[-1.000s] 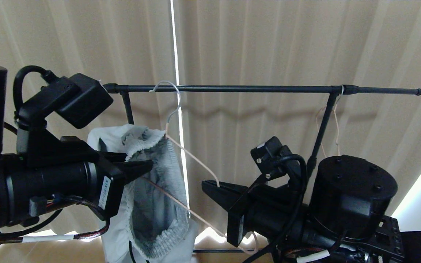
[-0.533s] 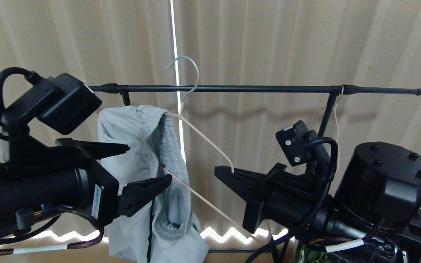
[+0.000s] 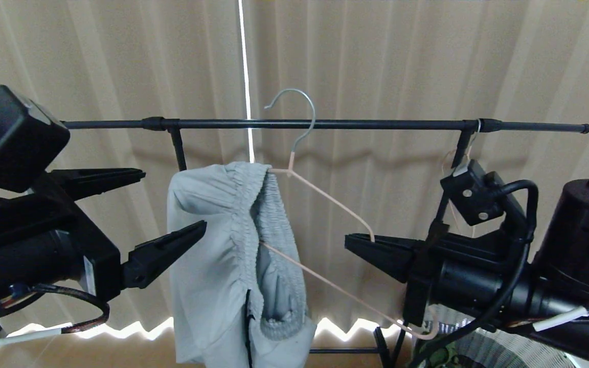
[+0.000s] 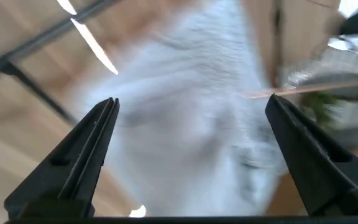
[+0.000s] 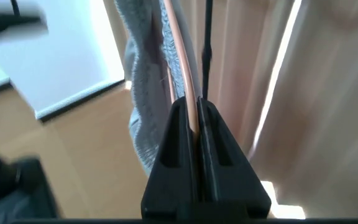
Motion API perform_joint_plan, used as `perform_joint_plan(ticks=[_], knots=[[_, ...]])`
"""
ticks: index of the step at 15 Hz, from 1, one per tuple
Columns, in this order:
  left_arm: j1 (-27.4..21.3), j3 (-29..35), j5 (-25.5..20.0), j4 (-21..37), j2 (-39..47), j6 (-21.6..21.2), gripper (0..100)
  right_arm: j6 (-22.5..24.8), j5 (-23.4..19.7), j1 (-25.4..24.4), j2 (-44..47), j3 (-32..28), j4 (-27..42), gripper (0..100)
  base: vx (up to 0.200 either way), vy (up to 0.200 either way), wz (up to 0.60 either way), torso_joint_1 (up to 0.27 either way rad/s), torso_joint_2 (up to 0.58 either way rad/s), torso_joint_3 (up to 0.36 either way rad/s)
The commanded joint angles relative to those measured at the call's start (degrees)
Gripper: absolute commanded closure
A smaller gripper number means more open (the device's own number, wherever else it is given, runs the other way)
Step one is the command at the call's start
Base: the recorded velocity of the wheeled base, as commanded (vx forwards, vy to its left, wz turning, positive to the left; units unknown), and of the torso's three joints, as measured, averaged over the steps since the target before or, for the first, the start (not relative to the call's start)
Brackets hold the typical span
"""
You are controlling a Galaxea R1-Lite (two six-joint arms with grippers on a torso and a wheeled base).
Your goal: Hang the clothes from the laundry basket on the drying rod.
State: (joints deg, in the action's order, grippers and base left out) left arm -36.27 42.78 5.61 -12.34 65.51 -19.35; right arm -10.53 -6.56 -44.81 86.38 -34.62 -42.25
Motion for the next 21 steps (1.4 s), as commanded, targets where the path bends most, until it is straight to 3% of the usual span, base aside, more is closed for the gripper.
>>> perform_joint_plan(ticks=[1, 4, 7, 11, 19, 20, 21], knots=[[5.2, -0.9, -5.3, -2.3, 0.0, -6.5, 0, 0.1, -4.4, 3.2, -7.9, 0.1, 6.0, 100, 0.0, 0.0, 0.0, 0.0, 0.0, 0.0], [6.8, -0.7, -11.4, -2.4, 1.0, -15.4, 0, 0.3, -8.0, 3.3, -9.1, 1.0, 8.1, 100, 0.0, 0.0, 0.0, 0.0, 0.0, 0.0], [6.8, 1.1, -11.8, -3.3, 5.4, -20.3, 0, 0.3, -11.4, 3.3, -9.0, 0.8, 8.2, 100, 0.0, 0.0, 0.0, 0.0, 0.0, 0.0], [6.6, 2.7, -12.0, -10.4, 11.1, -21.3, 0, 0.3, -13.7, 3.0, -7.5, 0.9, 8.0, 100, 0.0, 0.0, 0.0, 0.0, 0.0, 0.0], [6.7, 2.6, -13.9, -10.6, 11.7, -21.3, 0, 0.3, -16.9, 0.0, -7.8, 1.0, 8.1, 100, 0.0, 0.0, 0.0, 0.0, 0.0, 0.0], [6.7, 2.6, -14.0, -10.6, 11.9, -21.3, 100, 0.3, -17.3, 0.0, -7.9, 1.0, 8.2, 100, 0.0, 0.0, 0.0, 0.0, 0.0, 0.0], [6.7, 2.6, -14.5, -10.6, 11.9, -21.3, 100, 0.3, -17.6, 0.0, -8.1, 1.1, 8.2, 100, 0.0, 0.0, 0.0, 0.0, 0.0, 0.0]])
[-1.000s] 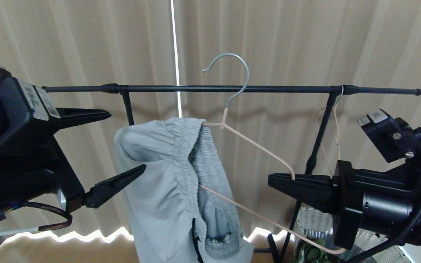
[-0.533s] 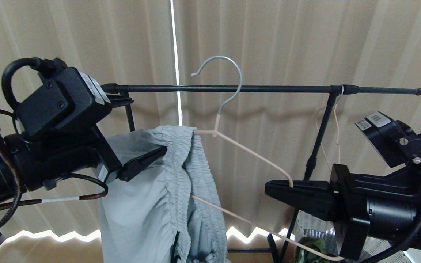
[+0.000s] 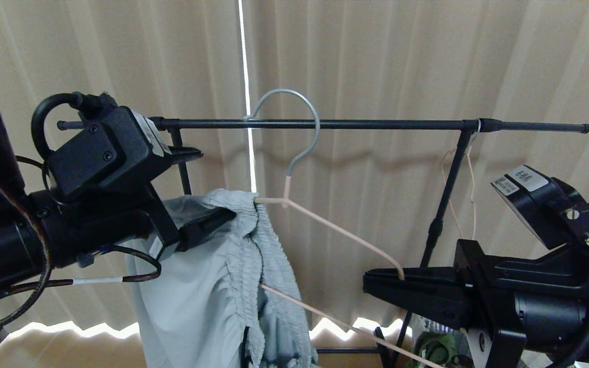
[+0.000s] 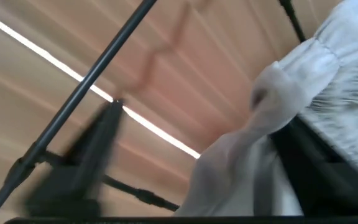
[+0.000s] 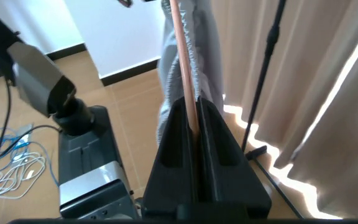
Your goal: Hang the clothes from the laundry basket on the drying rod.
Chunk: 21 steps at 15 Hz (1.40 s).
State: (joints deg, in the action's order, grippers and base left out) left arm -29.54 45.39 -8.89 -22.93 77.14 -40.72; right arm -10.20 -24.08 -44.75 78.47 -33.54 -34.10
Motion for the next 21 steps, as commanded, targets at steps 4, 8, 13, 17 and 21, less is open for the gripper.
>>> perform_joint_plan(ticks=[4, 8, 13, 17, 21], knots=[[0.0, 0.1, -0.2, 0.0, 1.0, 0.0, 100, 0.0, -0.8, -0.1, -1.0, 0.4, 0.0, 100, 0.0, 0.0, 0.0, 0.0, 0.0, 0.0], [0.1, 0.0, 0.0, 0.0, 1.2, 0.1, 100, 0.0, -0.8, 0.0, -1.3, 0.8, 0.0, 100, 0.0, 0.0, 0.0, 0.0, 0.0, 0.0], [1.1, -1.2, 3.2, -0.2, 0.8, 0.4, 100, 3.4, 0.8, 2.0, -1.2, 3.3, -0.2, 0, 0.0, 0.0, 0.0, 0.0, 0.0, 0.0], [1.5, -1.4, 18.3, 0.1, 1.2, 2.8, 100, 13.1, 7.7, 5.6, -1.4, 6.5, -0.8, 0, 0.0, 0.0, 0.0, 0.0, 0.0, 0.0], [1.2, -1.2, 28.1, 0.3, 2.8, 11.9, 100, 13.0, 9.6, 5.3, -0.4, 8.6, -0.9, 0, 0.0, 0.0, 0.0, 0.0, 0.0, 0.0]])
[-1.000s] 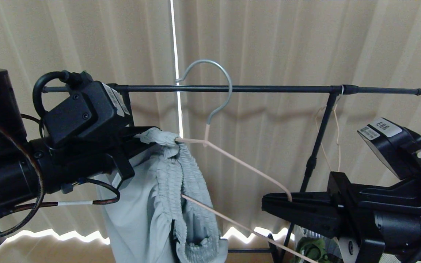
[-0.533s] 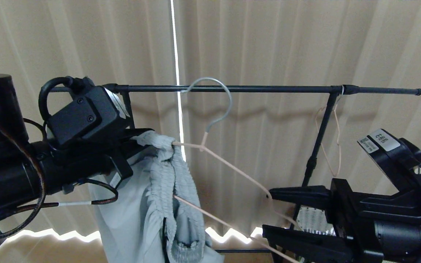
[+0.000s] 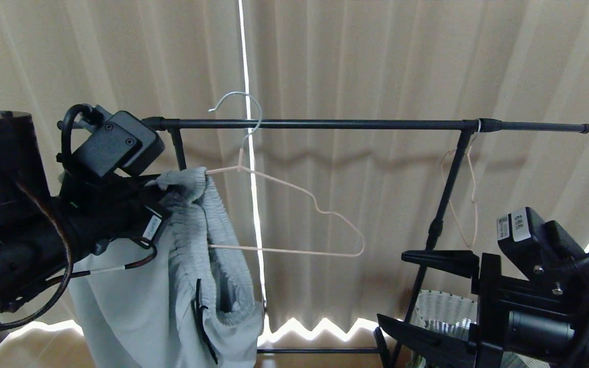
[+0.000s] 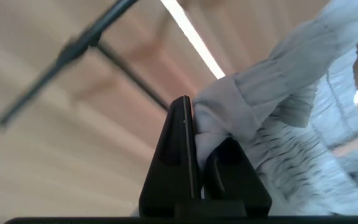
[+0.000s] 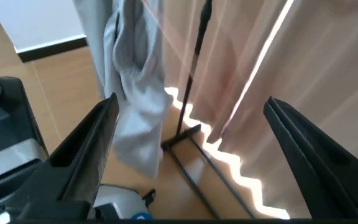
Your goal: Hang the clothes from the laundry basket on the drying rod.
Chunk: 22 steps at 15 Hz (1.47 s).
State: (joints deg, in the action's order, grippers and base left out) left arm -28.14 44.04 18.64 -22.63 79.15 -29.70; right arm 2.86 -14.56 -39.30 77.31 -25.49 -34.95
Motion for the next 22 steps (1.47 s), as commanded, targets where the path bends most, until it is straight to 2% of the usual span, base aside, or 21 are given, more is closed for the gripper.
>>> perform_joint_plan(ticks=[1, 3, 5, 8, 10, 11, 16, 22], knots=[[-0.3, 0.2, 0.6, -0.1, 0.7, 3.2, 100, -0.2, 0.3, -0.2, 1.3, 0.4, 0.0, 0, 0.0, 0.0, 0.0, 0.0, 0.0, 0.0], [-0.4, 0.4, 0.6, -0.1, 0.2, 6.8, 100, -2.4, 0.7, -2.7, 3.0, 0.4, -0.8, 0, 0.0, 0.0, 0.0, 0.0, 0.0, 0.0], [-0.5, 0.4, 0.6, 0.0, -2.0, 10.5, 100, -8.4, 2.4, -7.7, 5.5, 0.3, -3.5, 0, 0.0, 0.0, 0.0, 0.0, 0.0, 0.0], [-1.0, 0.4, 0.6, 0.1, -3.7, 13.4, 100, -9.4, 8.7, -10.9, 12.7, -0.1, -10.9, 0, 0.0, 0.0, 0.0, 0.0, 0.0, 0.0], [-3.2, 0.4, 0.6, 0.1, -4.2, 15.2, 100, -9.2, 11.2, -12.8, 20.1, -0.7, -19.5, 0, 0.0, 0.0, 0.0, 0.0, 0.0, 0.0], [-3.9, 0.4, 0.6, 0.1, -4.4, 15.6, 100, -9.2, 11.7, -12.9, 22.3, -1.6, -21.1, 0, 0.0, 0.0, 0.0, 0.0, 0.0, 0.0], [-8.8, 0.7, 0.6, 0.0, -6.1, 16.6, 100, -9.2, 12.4, -13.4, 27.5, -7.2, -21.4, 0, 0.0, 0.0, 0.0, 0.0, 0.0, 0.0], [-10.2, 1.2, 0.6, 0.0, -6.8, 16.6, 100, -9.2, 13.1, -13.4, 27.8, -6.9, -21.4, 0, 0.0, 0.0, 0.0, 0.0, 0.0, 0.0]])
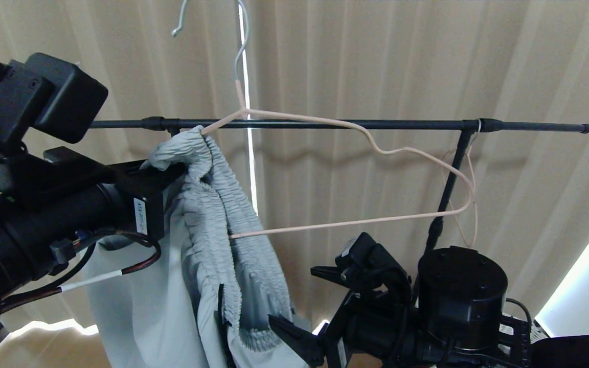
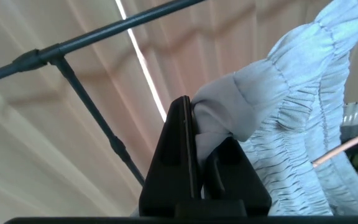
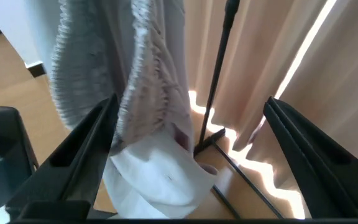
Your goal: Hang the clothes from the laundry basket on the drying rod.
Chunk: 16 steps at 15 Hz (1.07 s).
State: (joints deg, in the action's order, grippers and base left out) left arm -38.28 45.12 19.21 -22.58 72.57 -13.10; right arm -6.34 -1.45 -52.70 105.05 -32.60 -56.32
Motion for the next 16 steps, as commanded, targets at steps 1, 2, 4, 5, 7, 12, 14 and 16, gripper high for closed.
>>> perform_joint_plan(ticks=[1, 2, 4, 5, 7, 12, 14, 16], knots=[[0.0, 0.2, 0.0, 0.0, -0.3, 0.0, 100, 0.0, 0.0, 0.0, 0.0, 0.7, -0.2, 0, 0.0, 0.0, 0.0, 0.0, 0.0, 0.0], [0.0, 0.2, 0.0, 0.0, -0.3, 0.0, 100, 0.0, 0.0, 0.0, -0.1, 1.0, -0.3, 0, 0.0, 0.0, 0.0, 0.0, 0.0, 0.0], [0.4, 0.1, 0.0, 0.0, -0.1, 0.0, 100, -0.1, 1.0, 0.1, -1.1, 2.4, -0.4, 100, 0.0, 0.0, 0.0, 0.0, 0.0, 0.0], [0.5, 0.1, 0.0, 0.1, -0.1, 0.0, 100, 0.0, 1.9, 0.1, -2.1, 2.9, -0.3, 100, 0.0, 0.0, 0.0, 0.0, 0.0, 0.0], [0.7, 0.0, 0.0, 0.1, 0.0, 0.0, 100, 0.0, 2.2, 1.5, -5.3, 5.3, -0.3, 100, 0.0, 0.0, 0.0, 0.0, 0.0, 0.0], [3.1, -3.0, 0.0, 0.1, -0.1, -3.4, 100, 0.3, 2.1, 10.8, -13.3, 9.6, -0.1, 100, 0.0, 0.0, 0.0, 0.0, 0.0, 0.0], [3.3, -4.1, 0.0, 0.1, 0.0, -4.8, 100, 0.3, 2.1, 13.3, -14.9, 9.5, 0.2, 100, 0.0, 0.0, 0.0, 0.0, 0.0, 0.0], [5.7, -6.1, -0.1, -0.1, -0.1, -9.0, 100, 0.3, 2.1, 15.9, -15.2, 9.4, 0.3, 100, 0.0, 0.0, 0.0, 0.0, 0.0, 0.0]])
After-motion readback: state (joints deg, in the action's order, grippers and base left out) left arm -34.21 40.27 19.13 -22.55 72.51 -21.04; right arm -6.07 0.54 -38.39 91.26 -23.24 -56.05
